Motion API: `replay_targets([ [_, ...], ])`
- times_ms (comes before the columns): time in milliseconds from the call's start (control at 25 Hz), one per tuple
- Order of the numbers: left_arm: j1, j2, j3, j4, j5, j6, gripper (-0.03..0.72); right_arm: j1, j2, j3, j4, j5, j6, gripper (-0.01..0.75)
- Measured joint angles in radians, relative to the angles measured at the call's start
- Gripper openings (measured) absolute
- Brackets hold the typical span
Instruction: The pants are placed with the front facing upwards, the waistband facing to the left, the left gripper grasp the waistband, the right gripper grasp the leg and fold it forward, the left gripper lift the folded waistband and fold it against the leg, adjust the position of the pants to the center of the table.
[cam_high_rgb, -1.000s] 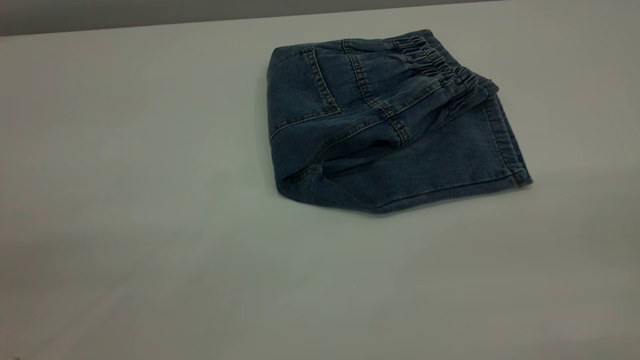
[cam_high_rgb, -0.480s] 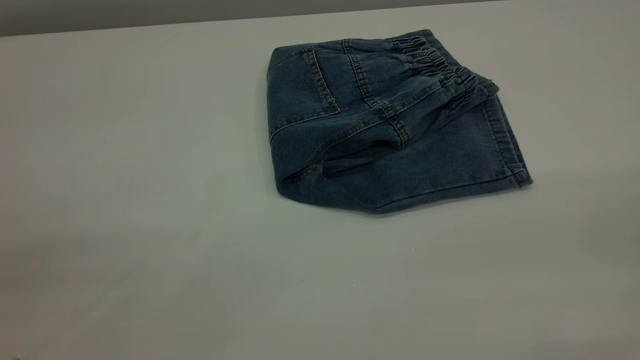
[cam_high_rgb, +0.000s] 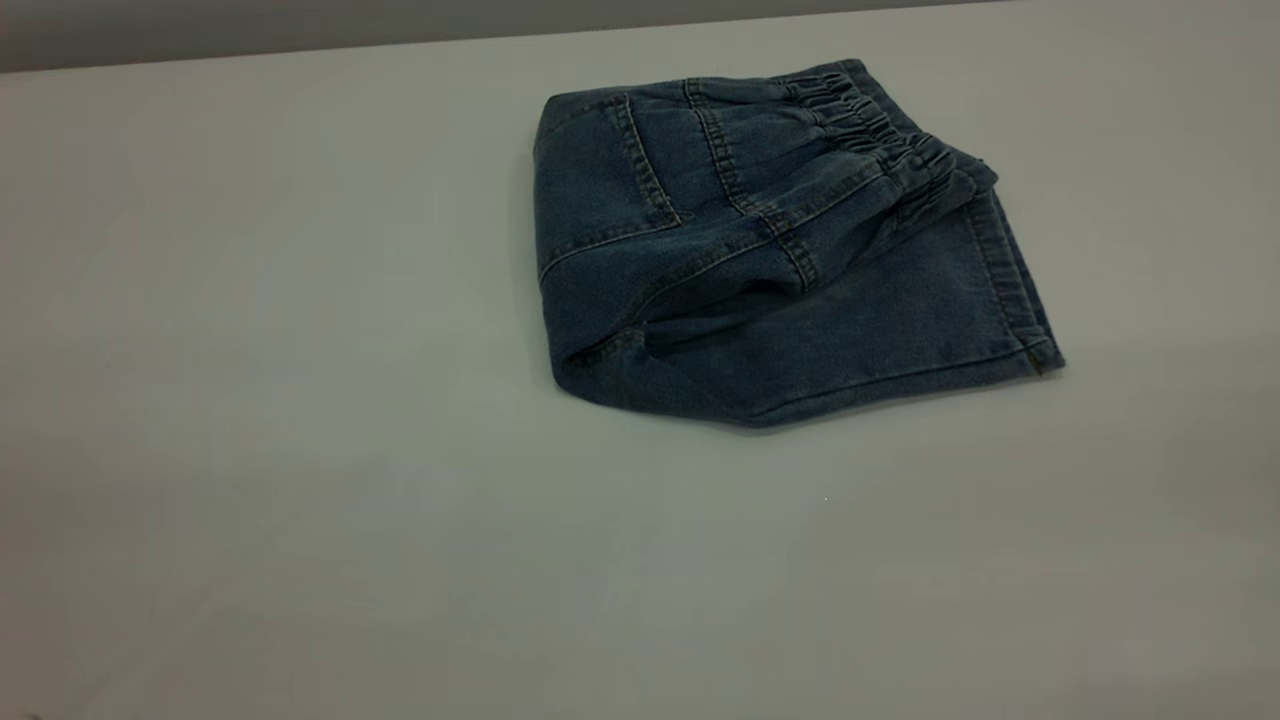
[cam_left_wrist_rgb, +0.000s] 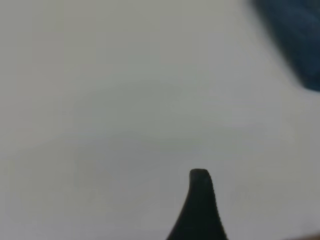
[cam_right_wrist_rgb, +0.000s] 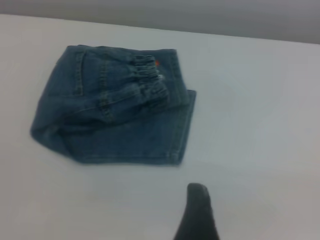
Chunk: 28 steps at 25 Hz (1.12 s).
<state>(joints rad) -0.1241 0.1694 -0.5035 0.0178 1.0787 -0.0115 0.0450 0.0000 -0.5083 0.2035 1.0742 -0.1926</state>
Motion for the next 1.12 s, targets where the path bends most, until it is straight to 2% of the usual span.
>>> replay_targets([
  [120, 0.108, -0.046, 0.0, 0.0, 0.001, 0.0, 0.531, 0.033, 0.0, 0.0, 0.001, 0.0, 0.0, 0.479],
  [240, 0.152, -0.093, 0.0, 0.0, 0.001, 0.0, 0.531, 0.035, 0.0, 0.0, 0.002, 0.0, 0.0, 0.479],
  [600, 0.099, -0.167, 0.0, 0.0, 0.001, 0.0, 0.531, 0.019, 0.0, 0.0, 0.004, 0.0, 0.0, 0.479],
  [1120, 0.1, -0.169, 0.0, 0.0, 0.0, 0.0, 0.531, 0.014, 0.0, 0.0, 0.004, 0.0, 0.0, 0.479],
])
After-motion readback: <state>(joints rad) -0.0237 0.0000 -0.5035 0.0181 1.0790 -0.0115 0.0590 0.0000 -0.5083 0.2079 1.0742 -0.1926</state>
